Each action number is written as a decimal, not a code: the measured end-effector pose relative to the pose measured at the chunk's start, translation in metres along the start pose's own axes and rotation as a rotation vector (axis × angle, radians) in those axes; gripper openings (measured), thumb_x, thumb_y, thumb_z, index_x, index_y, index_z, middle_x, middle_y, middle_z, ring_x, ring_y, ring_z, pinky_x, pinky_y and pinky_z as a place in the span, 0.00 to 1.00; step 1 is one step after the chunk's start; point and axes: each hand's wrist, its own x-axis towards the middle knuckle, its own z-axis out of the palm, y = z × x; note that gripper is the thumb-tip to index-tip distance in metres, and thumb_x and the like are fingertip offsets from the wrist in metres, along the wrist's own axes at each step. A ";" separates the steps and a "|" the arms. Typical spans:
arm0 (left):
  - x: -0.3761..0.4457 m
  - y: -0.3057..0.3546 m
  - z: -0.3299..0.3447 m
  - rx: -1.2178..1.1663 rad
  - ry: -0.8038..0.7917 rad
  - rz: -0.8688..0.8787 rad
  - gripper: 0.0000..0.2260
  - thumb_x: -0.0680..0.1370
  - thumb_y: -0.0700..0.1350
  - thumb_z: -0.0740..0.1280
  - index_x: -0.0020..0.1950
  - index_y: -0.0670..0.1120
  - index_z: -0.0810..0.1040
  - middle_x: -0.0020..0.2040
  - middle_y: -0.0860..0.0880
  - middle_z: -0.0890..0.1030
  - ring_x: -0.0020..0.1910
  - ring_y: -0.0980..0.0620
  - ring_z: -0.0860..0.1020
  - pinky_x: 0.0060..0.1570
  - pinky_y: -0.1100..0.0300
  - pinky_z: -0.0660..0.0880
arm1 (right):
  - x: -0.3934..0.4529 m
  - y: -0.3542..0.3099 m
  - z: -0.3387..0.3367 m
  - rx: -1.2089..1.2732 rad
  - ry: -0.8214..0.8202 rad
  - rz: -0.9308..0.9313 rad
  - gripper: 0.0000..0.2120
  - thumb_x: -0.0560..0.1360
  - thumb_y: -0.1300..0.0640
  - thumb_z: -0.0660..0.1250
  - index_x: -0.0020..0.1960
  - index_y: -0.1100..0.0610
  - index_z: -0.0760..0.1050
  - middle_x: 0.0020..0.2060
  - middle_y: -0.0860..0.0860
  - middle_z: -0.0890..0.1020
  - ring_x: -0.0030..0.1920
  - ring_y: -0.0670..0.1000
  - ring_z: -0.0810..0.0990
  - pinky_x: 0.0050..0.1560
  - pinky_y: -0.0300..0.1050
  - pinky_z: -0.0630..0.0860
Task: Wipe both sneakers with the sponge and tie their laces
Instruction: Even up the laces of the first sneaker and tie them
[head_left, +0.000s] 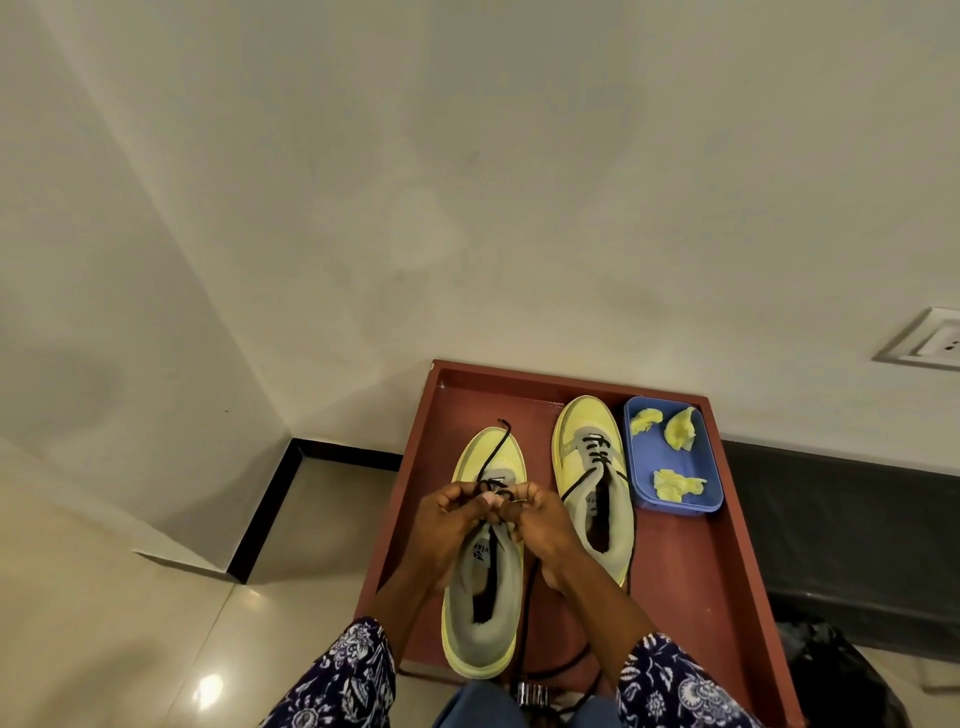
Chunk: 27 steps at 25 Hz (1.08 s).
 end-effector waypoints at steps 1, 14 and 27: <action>0.000 -0.001 0.000 0.013 0.018 0.011 0.05 0.76 0.35 0.65 0.47 0.35 0.79 0.35 0.43 0.81 0.33 0.52 0.80 0.37 0.63 0.78 | -0.001 0.001 0.000 0.004 0.000 -0.005 0.05 0.75 0.63 0.66 0.49 0.64 0.74 0.35 0.53 0.80 0.29 0.40 0.76 0.28 0.29 0.70; 0.010 -0.009 0.009 0.036 0.252 -0.070 0.05 0.75 0.38 0.68 0.43 0.36 0.80 0.37 0.39 0.81 0.37 0.46 0.79 0.44 0.52 0.77 | 0.000 0.008 -0.001 0.000 0.034 -0.053 0.05 0.72 0.66 0.68 0.44 0.59 0.75 0.38 0.52 0.80 0.40 0.48 0.79 0.41 0.35 0.76; 0.010 0.010 0.003 0.921 -0.016 0.251 0.08 0.77 0.41 0.65 0.50 0.41 0.82 0.41 0.44 0.82 0.41 0.49 0.79 0.44 0.55 0.77 | 0.003 0.011 -0.007 -0.094 0.082 -0.100 0.04 0.72 0.65 0.68 0.47 0.60 0.78 0.33 0.51 0.78 0.37 0.48 0.77 0.42 0.44 0.76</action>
